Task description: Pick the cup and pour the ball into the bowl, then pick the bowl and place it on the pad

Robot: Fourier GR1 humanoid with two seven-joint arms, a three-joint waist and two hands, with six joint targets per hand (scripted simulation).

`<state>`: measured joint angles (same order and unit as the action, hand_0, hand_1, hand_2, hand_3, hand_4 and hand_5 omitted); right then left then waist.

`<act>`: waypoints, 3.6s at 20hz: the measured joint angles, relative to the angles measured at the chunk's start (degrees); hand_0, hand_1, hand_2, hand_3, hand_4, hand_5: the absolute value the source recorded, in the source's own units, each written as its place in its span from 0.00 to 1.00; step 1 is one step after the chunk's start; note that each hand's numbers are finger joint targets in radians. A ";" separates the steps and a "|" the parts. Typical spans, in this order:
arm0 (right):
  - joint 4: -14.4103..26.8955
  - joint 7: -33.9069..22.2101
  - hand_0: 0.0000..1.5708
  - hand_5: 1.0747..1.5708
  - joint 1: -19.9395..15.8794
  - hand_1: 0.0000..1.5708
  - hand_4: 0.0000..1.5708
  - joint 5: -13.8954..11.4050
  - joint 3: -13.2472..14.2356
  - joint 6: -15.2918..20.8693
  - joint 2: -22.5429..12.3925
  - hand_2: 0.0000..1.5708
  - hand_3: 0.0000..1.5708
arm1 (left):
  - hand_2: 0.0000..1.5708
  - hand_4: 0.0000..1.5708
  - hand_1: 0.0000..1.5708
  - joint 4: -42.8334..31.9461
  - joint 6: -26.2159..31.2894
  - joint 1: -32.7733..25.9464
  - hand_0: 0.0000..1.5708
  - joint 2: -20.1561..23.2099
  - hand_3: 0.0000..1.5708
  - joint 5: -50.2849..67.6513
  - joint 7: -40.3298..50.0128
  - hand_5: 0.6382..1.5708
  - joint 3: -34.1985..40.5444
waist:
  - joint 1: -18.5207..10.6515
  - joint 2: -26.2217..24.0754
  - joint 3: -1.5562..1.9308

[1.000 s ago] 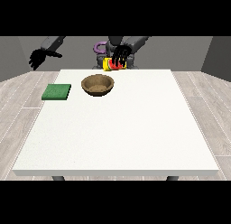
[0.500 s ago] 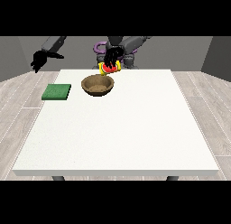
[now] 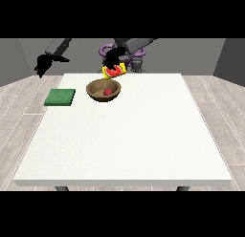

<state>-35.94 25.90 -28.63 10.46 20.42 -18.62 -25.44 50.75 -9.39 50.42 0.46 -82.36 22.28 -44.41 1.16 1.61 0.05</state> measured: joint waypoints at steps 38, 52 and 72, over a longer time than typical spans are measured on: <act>-3.66 -3.46 0.00 0.96 -3.67 0.00 0.19 2.73 -1.37 6.34 9.84 0.00 0.00 | 0.00 0.00 0.00 15.22 -6.02 -13.43 0.00 0.21 0.00 55.23 -31.04 0.94 44.85 | -6.40 12.62 -0.27; -2.05 -5.18 0.00 0.96 -1.11 0.00 0.17 1.06 -5.84 8.06 14.72 0.00 0.00 | 0.00 0.00 0.00 10.46 -1.39 -16.63 0.00 0.70 0.00 64.58 -36.35 0.98 48.57 | -3.24 8.17 -0.04; 2.73 -2.79 0.00 0.96 -4.14 0.00 0.24 3.59 -4.50 12.61 19.93 0.00 0.00 | 0.00 0.00 0.00 15.36 2.46 -17.20 0.00 2.63 0.00 66.09 -33.15 0.99 46.94 | -7.04 7.39 -0.38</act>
<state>-33.21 23.11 -32.78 14.05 15.92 -6.01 -5.51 66.11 -6.93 33.22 3.08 -16.26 -10.86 2.53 -5.87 9.00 -0.33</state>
